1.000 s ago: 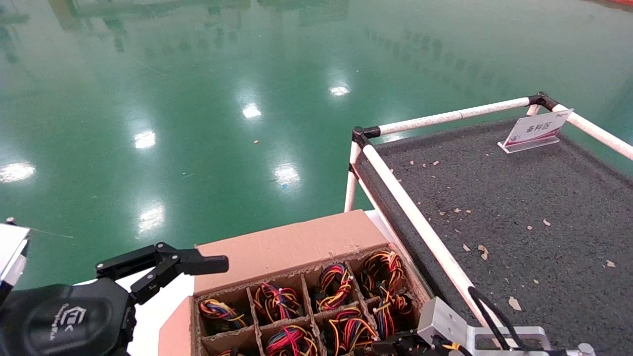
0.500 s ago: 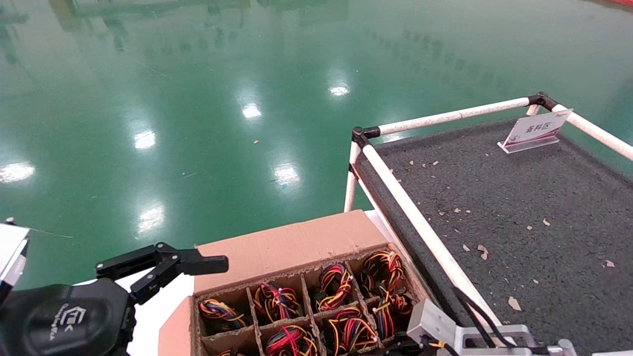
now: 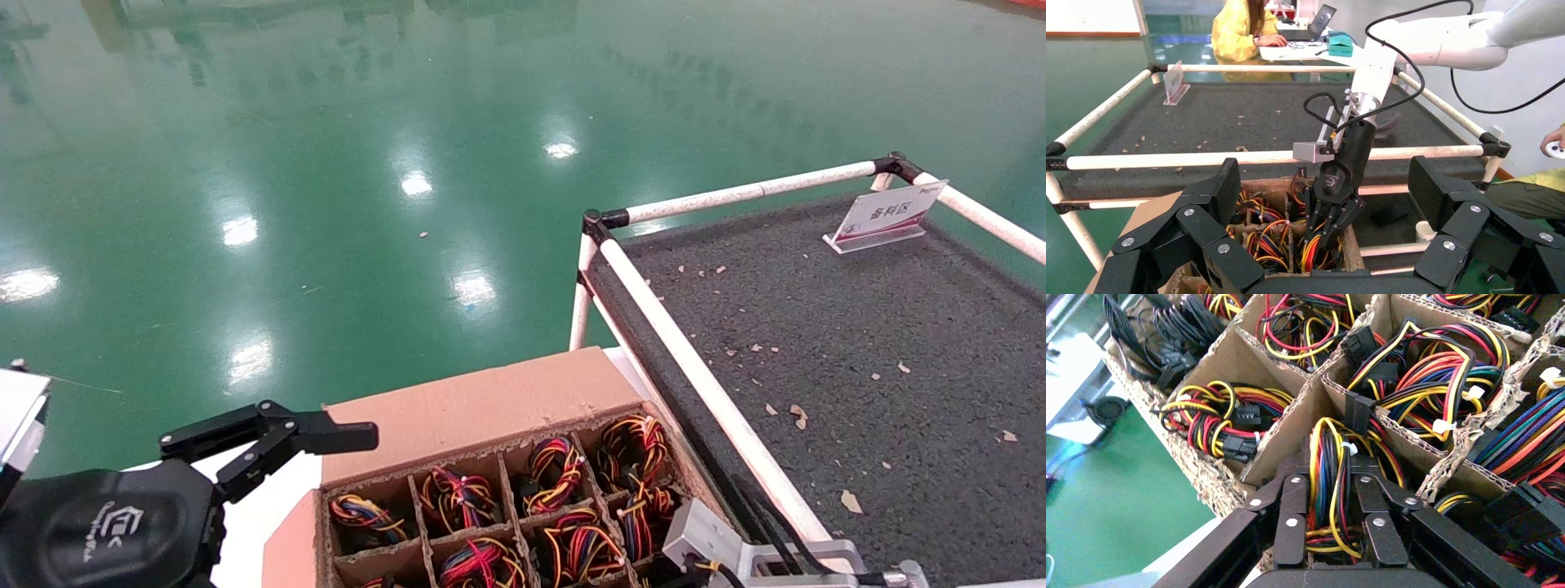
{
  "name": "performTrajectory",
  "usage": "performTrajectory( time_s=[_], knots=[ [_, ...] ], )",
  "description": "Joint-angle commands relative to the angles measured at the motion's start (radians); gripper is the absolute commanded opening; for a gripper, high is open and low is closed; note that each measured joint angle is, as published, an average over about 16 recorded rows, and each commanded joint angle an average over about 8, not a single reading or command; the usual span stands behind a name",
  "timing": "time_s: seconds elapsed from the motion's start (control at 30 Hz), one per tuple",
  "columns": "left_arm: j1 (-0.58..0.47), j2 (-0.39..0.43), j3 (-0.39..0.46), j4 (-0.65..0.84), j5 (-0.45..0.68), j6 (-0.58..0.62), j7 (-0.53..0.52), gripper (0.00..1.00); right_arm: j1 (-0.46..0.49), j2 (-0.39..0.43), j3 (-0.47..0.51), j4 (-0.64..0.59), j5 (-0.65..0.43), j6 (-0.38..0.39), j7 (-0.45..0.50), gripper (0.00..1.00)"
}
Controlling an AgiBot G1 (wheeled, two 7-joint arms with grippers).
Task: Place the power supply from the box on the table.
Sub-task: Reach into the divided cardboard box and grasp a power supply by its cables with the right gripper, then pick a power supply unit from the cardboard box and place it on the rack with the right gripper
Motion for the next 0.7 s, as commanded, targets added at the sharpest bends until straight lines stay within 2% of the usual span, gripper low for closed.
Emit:
performTrajectory(
  time_s=[0.03,0.33,0.7],
  knots=[
    [0.0,0.0,0.0,0.0,0.0,0.0,0.0,1.0,-0.001,-0.004,0.001,-0.007,0.006,0.003,0.013,0.0],
    [0.0,0.0,0.0,0.0,0.0,0.0,0.0,1.0,-0.002,-0.01,0.015,-0.054,0.083,-0.027,0.079,0.0],
    [0.0,0.0,0.0,0.0,0.0,0.0,0.0,1.0,-0.035,-0.001,0.062,-0.083,0.229,-0.044,0.154,0.0]
  ],
)
